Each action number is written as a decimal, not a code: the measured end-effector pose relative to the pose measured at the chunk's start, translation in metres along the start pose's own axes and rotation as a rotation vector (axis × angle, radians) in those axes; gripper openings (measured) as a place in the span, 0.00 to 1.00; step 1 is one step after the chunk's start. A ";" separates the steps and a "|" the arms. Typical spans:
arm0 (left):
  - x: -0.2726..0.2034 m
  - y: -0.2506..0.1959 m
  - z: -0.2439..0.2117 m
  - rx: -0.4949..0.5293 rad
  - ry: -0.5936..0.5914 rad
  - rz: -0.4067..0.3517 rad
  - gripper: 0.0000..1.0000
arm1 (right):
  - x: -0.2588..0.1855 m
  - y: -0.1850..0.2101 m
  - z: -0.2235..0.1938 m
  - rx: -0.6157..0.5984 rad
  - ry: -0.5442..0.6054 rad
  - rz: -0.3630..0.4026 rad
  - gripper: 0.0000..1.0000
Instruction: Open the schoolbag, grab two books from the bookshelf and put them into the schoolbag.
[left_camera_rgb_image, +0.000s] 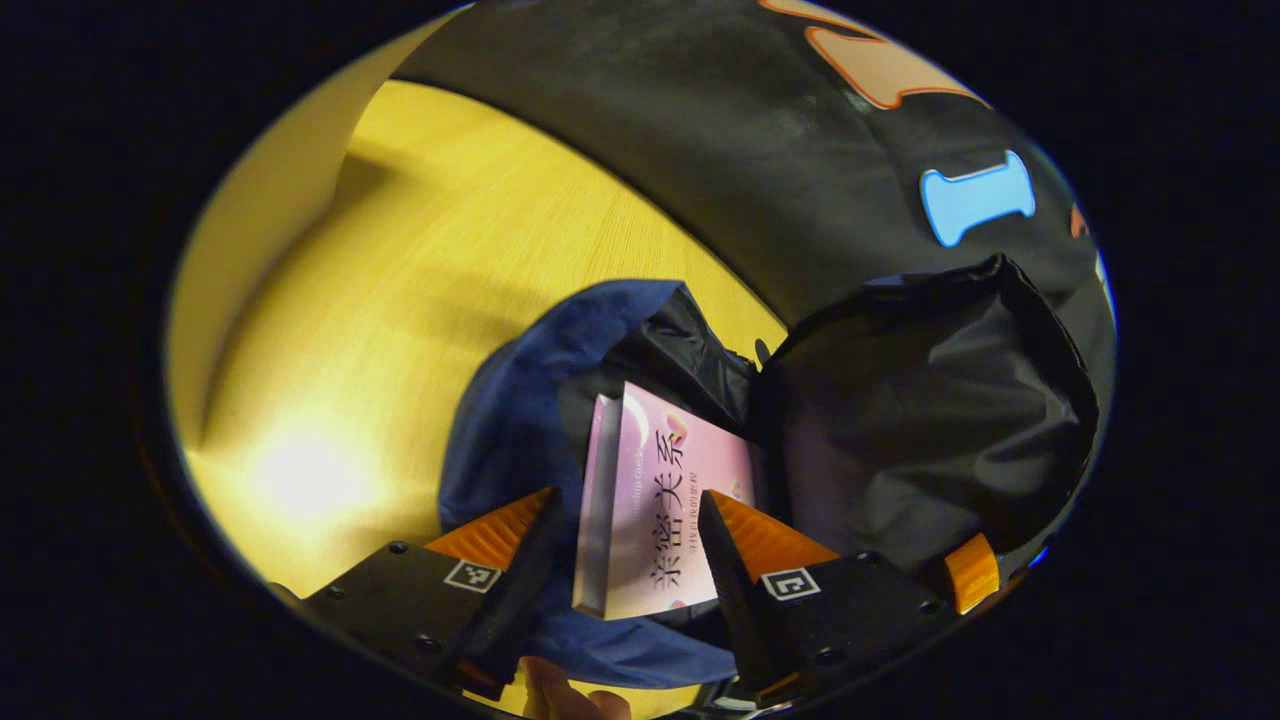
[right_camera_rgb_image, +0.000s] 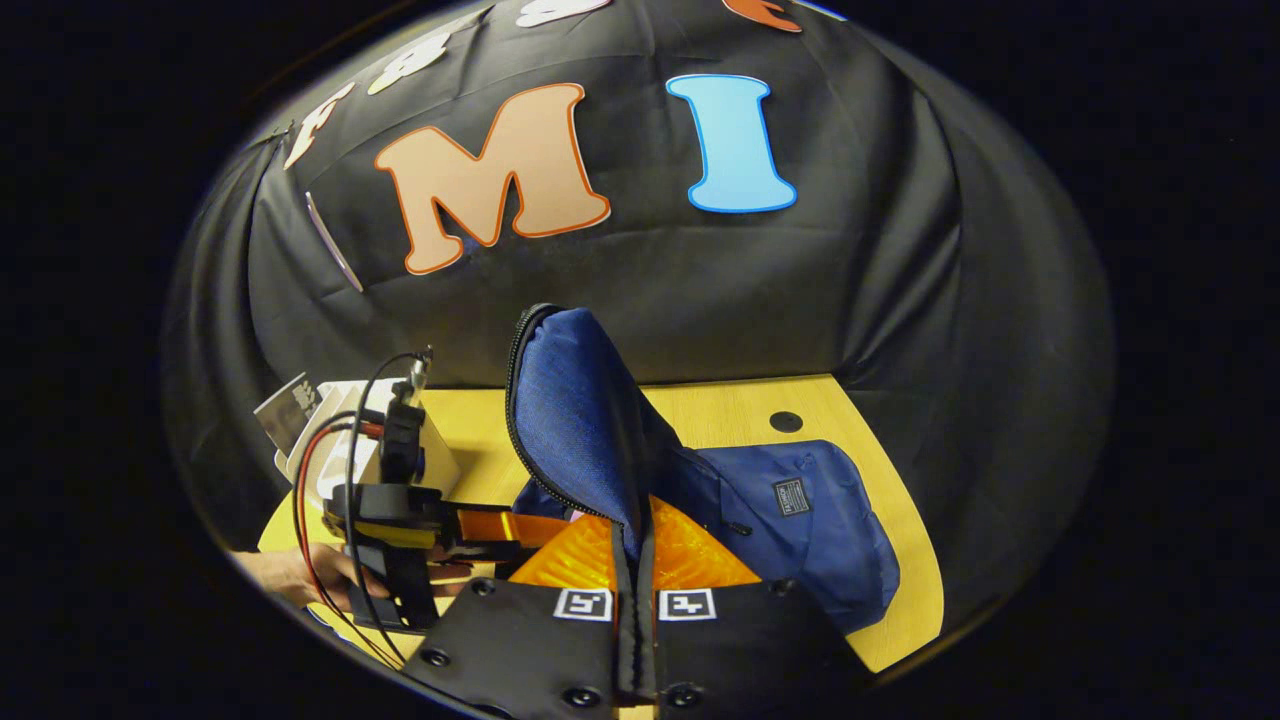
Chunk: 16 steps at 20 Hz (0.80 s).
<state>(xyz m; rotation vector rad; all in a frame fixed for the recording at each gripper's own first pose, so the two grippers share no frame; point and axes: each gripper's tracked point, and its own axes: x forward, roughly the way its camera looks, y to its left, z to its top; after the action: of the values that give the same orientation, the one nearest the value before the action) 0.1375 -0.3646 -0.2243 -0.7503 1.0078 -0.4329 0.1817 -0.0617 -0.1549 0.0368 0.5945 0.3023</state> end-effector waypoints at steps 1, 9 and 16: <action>-0.007 0.004 0.003 0.052 -0.008 0.026 0.80 | -0.001 0.000 0.001 -0.002 0.002 0.000 0.00; -0.087 0.016 0.021 0.490 -0.126 0.141 0.87 | -0.003 0.001 0.002 -0.016 -0.009 -0.012 0.00; -0.179 0.025 0.052 0.674 -0.270 0.205 0.90 | -0.007 0.001 -0.001 -0.007 -0.010 -0.033 0.00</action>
<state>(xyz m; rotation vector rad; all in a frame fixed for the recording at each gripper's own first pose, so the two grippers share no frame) 0.0966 -0.2137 -0.1188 -0.0904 0.6143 -0.4430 0.1758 -0.0624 -0.1515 0.0216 0.5831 0.2726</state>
